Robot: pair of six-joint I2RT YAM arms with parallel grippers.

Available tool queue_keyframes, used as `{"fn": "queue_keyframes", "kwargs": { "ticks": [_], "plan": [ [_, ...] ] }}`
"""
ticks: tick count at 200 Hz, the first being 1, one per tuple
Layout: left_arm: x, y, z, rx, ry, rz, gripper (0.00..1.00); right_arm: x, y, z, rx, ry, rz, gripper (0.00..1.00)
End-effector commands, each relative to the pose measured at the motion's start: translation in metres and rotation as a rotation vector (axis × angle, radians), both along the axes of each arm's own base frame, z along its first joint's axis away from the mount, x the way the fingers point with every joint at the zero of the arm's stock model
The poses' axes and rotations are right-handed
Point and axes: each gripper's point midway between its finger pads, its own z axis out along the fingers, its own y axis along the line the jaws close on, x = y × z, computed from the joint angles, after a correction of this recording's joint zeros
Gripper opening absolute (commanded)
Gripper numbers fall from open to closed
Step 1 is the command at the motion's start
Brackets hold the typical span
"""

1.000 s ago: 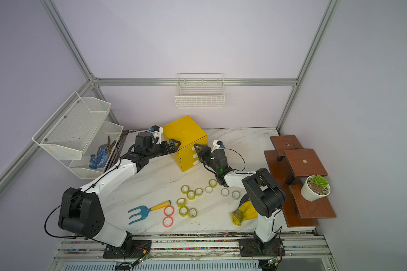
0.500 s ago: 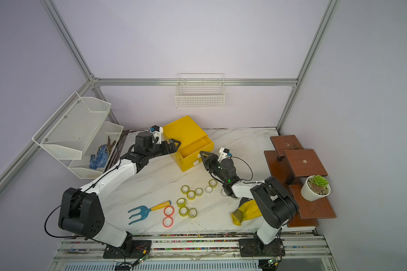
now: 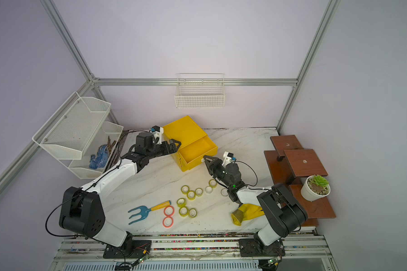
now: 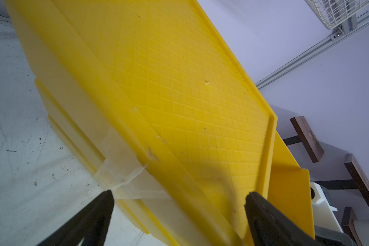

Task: Place the transparent tape into the drawer according to color
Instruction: Open the drawer in the storage box, then pick up the tape from the drawer.

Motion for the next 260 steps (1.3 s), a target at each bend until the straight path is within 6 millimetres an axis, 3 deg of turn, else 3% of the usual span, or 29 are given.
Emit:
{"fn": "queue_keyframes", "kwargs": {
  "ticks": [1, 31, 52, 71, 105, 109, 121, 184, 223, 236, 248, 250, 260],
  "plan": [
    [0.001, -0.005, 0.006, -0.017, -0.027, -0.015, 1.00, -0.006, -0.006, 0.006, -0.007, -0.018, 0.001, 0.36],
    [0.001, -0.005, 0.007, -0.016, -0.033, -0.017, 1.00, -0.008, -0.009, 0.007, -0.026, -0.025, -0.001, 0.39],
    [0.001, -0.005, 0.008, -0.018, -0.033, -0.019, 1.00, -0.007, -0.008, 0.008, -0.031, -0.028, 0.008, 0.55],
    [0.000, -0.005, 0.009, -0.019, -0.037, -0.021, 1.00, -0.008, -0.007, 0.008, -0.039, -0.028, 0.017, 0.64],
    [0.000, -0.003, 0.014, -0.020, -0.046, -0.013, 1.00, -0.014, -0.013, 0.005, -0.088, -0.008, 0.031, 0.65],
    [-0.001, -0.003, 0.015, -0.020, -0.049, -0.013, 1.00, -0.016, -0.015, 0.004, -0.099, -0.004, 0.032, 0.70],
    [-0.001, -0.002, 0.018, -0.019, -0.057, -0.009, 1.00, -0.021, -0.021, 0.001, -0.140, 0.008, 0.035, 0.70],
    [-0.006, 0.000, 0.036, -0.034, -0.089, 0.000, 1.00, -0.057, -0.075, -0.023, -0.502, 0.086, 0.001, 0.71],
    [-0.013, 0.002, 0.052, -0.042, -0.095, 0.033, 1.00, -0.075, -0.093, -0.041, -0.804, 0.130, 0.086, 0.71],
    [-0.019, 0.000, 0.060, -0.039, -0.092, 0.027, 1.00, -0.080, -0.096, -0.052, -0.885, 0.160, 0.132, 0.71],
    [-0.024, 0.002, 0.053, -0.046, -0.063, 0.037, 1.00, -0.086, -0.102, -0.066, -0.963, 0.216, 0.178, 0.70],
    [-0.030, 0.003, 0.064, -0.056, -0.086, 0.038, 1.00, -0.087, -0.103, -0.069, -0.974, 0.222, 0.187, 0.70],
    [-0.036, 0.006, 0.063, -0.057, -0.080, 0.043, 1.00, -0.091, -0.107, -0.081, -1.028, 0.273, 0.220, 0.70]
  ]
}}
